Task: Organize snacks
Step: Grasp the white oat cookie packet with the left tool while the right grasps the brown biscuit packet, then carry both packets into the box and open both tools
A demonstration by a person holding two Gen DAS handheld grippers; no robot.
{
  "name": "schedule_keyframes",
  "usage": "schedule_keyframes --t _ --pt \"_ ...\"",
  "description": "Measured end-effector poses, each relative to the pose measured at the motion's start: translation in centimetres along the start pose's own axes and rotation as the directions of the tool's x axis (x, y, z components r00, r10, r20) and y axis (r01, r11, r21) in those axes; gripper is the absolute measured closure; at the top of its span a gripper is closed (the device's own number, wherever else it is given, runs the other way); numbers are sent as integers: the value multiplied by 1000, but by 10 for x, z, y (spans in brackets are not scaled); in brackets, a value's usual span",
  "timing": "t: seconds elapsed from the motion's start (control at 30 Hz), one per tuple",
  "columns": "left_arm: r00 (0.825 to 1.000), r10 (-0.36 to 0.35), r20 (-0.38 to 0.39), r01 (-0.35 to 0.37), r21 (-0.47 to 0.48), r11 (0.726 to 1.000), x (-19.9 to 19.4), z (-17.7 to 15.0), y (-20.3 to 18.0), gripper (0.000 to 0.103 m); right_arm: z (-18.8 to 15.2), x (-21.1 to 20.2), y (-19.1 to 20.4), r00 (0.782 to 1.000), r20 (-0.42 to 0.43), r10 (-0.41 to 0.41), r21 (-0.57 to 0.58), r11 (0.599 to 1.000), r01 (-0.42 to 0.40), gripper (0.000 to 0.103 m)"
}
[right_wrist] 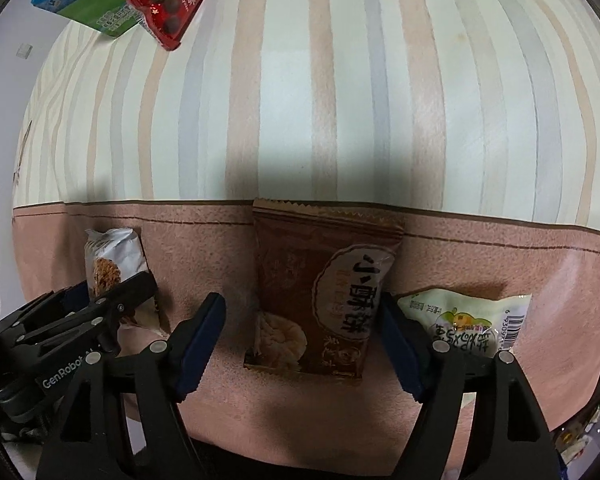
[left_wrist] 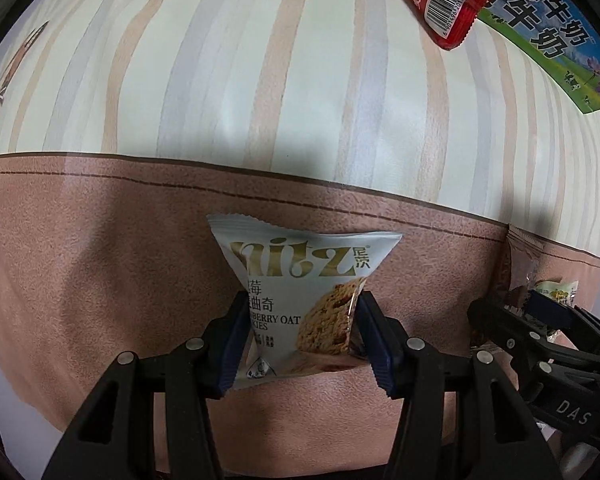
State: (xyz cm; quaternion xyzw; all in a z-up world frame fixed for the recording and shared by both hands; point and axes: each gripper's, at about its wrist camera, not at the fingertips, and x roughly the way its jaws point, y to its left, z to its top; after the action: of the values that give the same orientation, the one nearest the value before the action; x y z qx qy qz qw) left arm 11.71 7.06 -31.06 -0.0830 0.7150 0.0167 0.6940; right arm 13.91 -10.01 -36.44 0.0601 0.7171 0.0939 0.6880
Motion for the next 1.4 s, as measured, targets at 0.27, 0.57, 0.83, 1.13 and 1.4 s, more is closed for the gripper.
schedule_keyframes --t 0.27,0.57,0.83,1.13,1.4 --pt "1000 9 24 -9 24 1000 -13 -5 -10 58 -14 -11 -2 998 62 -24 -7 1000 24 42" --pt "972 -149 182 139 66 988 -126 29 -38 58 -6 -109 7 970 206 125 -41 992 -119 42" --pt "928 -241 283 199 171 965 -210 134 -75 58 82 -252 -13 882 445 152 -74 988 -133 42" --pt "980 -88 181 58 166 984 -169 246 -73 57 202 -261 -55 902 431 26 19 999 -38 42" --pt "991 -67 115 50 141 989 -137 273 -64 57 225 -227 -68 931 365 -4 23 1000 -5 42"
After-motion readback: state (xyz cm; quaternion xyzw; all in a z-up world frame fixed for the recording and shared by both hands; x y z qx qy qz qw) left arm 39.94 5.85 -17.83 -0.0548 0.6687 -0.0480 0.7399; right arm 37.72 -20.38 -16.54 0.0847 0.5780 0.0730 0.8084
